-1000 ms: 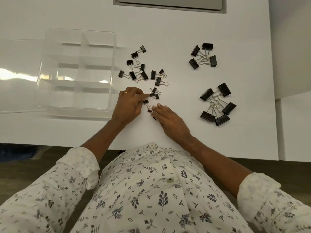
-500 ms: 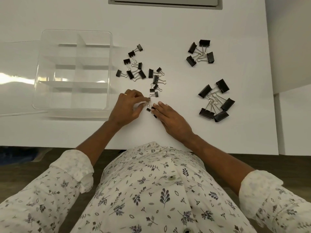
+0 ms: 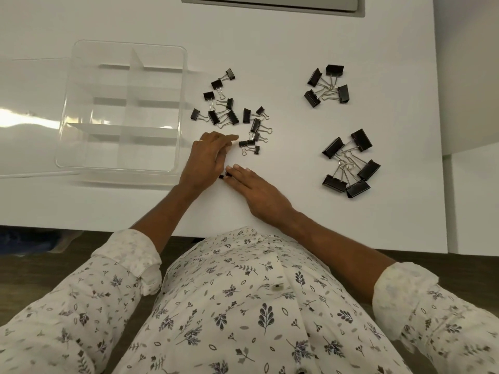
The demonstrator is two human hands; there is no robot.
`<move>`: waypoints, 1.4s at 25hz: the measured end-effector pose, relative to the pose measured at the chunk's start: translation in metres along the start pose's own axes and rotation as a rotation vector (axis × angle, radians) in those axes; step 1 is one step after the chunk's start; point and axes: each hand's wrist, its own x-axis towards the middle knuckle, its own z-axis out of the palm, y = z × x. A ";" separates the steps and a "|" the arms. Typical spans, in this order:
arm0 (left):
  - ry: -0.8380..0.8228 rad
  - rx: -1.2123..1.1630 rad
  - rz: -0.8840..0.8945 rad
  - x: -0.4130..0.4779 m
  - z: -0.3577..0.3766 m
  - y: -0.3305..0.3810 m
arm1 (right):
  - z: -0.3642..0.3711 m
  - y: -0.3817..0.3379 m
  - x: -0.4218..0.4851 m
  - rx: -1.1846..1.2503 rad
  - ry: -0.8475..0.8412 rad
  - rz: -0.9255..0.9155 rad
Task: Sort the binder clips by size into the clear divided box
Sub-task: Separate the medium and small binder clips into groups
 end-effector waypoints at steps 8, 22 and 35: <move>0.037 -0.030 -0.071 -0.010 0.001 -0.002 | -0.026 0.044 -0.001 -0.109 0.144 0.172; -0.123 -0.010 -0.064 0.031 -0.003 0.015 | -0.048 0.037 -0.012 0.115 0.278 0.408; -0.181 -0.213 0.074 0.018 0.005 0.025 | -0.049 0.051 -0.007 -0.088 0.136 0.267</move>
